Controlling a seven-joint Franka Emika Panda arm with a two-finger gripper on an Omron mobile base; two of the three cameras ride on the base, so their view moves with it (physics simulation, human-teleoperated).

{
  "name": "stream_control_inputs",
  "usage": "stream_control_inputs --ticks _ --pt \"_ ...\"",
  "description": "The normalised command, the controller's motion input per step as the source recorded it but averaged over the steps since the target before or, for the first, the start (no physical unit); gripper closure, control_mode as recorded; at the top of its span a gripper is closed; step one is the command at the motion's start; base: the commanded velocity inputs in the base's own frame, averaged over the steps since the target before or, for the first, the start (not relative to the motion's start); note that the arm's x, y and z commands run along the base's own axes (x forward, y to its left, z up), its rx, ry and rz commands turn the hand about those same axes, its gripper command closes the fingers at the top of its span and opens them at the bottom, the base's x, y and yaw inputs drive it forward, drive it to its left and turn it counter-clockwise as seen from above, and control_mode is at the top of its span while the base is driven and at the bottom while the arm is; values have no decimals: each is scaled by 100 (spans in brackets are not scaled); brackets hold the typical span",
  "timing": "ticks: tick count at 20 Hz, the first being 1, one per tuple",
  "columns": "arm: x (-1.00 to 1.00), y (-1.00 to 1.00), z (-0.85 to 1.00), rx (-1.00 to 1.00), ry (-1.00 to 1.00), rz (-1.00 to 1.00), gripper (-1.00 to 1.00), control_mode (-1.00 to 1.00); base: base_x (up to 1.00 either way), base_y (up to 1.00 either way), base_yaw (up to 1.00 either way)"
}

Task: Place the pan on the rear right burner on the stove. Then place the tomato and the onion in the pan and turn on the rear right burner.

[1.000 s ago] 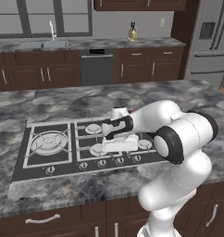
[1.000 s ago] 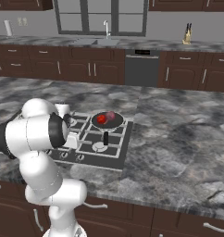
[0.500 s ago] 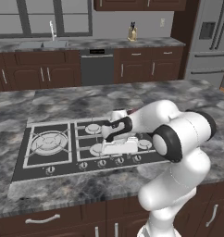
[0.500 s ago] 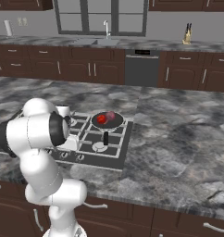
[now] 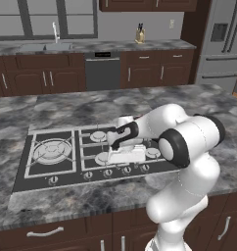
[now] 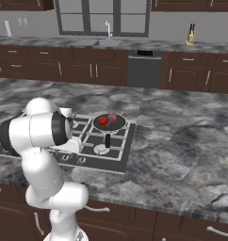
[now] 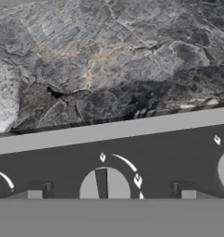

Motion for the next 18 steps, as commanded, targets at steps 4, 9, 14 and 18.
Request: stream_control_inputs --ticks 4,9,14,18 --pt "-4 0 -23 0 0 0 -100 -100 0 0 0" --pt "2 0 -17 0 0 0 -100 -100 0 0 0" --pt "0 0 0 0 2 0 -100 -100 0 0 0" --pt "0 0 0 0 0 0 100 -100 0 0 0"
